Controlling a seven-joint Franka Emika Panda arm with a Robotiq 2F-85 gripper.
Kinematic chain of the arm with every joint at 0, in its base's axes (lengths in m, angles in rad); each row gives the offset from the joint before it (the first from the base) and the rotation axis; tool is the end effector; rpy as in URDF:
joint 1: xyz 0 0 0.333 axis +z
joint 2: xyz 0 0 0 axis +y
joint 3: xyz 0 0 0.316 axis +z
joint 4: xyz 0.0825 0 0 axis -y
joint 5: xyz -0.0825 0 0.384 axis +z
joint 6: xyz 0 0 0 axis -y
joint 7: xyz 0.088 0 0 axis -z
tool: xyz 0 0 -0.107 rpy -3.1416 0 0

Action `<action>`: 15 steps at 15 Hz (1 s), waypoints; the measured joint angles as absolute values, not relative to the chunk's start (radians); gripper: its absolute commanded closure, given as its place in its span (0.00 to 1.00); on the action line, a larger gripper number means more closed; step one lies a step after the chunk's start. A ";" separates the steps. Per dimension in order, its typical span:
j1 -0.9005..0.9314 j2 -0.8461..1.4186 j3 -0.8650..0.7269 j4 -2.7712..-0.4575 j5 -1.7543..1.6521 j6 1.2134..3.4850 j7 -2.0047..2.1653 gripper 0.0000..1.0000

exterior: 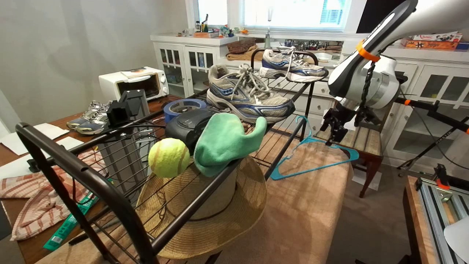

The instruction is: Put the coat hanger on the top shelf

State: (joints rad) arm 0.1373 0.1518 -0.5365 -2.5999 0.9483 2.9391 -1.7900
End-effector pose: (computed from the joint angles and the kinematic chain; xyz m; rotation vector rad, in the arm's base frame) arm 0.3787 -0.2237 0.2236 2.9209 0.7346 0.4334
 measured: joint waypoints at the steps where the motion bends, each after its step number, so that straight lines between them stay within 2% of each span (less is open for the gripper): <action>1: 0.130 0.174 -0.522 -2.584 0.980 2.939 -1.815 0.21; 3: 0.112 0.217 -0.492 -2.553 1.036 2.939 -1.862 0.32; 6: 0.080 0.280 -0.452 -2.509 1.102 2.939 -1.919 0.58; 11: 0.043 0.342 -0.414 -2.459 1.139 2.939 -1.966 0.96; 12: 0.042 0.345 -0.414 -2.457 1.139 2.941 -1.966 0.99; 15: 0.043 0.346 -0.413 -2.461 1.139 2.950 -1.966 1.00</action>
State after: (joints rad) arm 0.0427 0.3457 -0.4135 -2.4606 1.1394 2.9504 -1.9664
